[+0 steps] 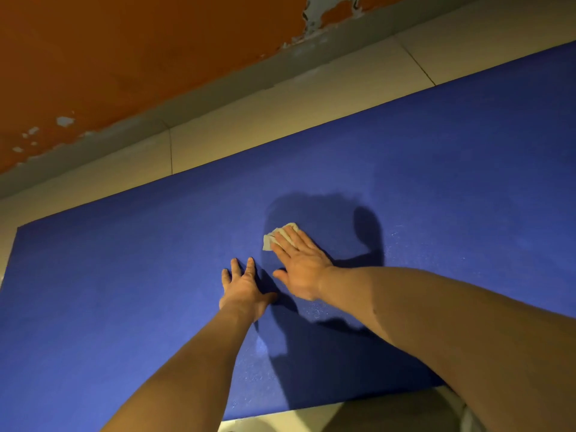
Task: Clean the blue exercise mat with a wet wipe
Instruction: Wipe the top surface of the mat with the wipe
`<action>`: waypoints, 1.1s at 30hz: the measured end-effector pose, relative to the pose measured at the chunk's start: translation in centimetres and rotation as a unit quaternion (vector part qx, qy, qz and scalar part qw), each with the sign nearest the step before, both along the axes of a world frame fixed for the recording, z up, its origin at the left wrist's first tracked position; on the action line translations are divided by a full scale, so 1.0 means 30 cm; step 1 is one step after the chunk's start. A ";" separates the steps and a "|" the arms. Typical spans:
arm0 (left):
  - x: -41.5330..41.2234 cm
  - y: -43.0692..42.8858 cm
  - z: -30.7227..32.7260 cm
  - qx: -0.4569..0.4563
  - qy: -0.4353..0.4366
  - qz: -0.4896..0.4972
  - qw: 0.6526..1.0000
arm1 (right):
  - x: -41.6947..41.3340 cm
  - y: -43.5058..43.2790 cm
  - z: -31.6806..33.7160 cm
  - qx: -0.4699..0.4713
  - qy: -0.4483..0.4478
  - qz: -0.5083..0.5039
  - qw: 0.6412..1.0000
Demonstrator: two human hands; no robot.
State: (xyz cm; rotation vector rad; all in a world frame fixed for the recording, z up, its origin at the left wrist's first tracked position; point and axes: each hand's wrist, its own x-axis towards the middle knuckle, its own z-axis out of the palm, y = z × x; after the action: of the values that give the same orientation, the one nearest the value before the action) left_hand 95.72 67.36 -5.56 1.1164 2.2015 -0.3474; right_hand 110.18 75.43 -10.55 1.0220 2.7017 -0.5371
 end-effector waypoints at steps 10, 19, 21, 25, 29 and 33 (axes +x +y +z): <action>0.093 -0.094 0.007 0.008 0.019 0.029 0.999 | 0.203 0.182 0.022 0.023 -0.108 -0.246 0.963; 0.119 -0.102 0.010 -0.014 0.025 0.018 0.999 | 0.056 -0.108 0.026 0.005 -0.005 -0.048 0.999; 0.119 -0.107 0.008 -0.015 0.030 0.013 0.999 | 0.081 -0.088 0.020 0.009 -0.005 -0.005 1.000; 0.123 -0.109 0.005 -0.010 0.032 0.011 0.999 | 0.217 0.033 0.004 0.032 -0.026 -0.079 0.996; 0.117 -0.122 0.013 -0.007 0.025 0.011 1.000 | 0.302 0.080 -0.011 0.035 -0.042 -0.205 0.977; 0.110 -0.152 0.005 -0.004 0.012 0.017 1.000 | 0.181 -0.019 0.017 -0.002 0.006 -0.237 0.971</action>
State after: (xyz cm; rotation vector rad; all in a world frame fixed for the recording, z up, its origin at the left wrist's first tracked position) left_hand 99.03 62.80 -5.40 1.0741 2.2353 -0.3572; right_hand 115.62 74.85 -10.04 1.6802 2.4565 -0.6237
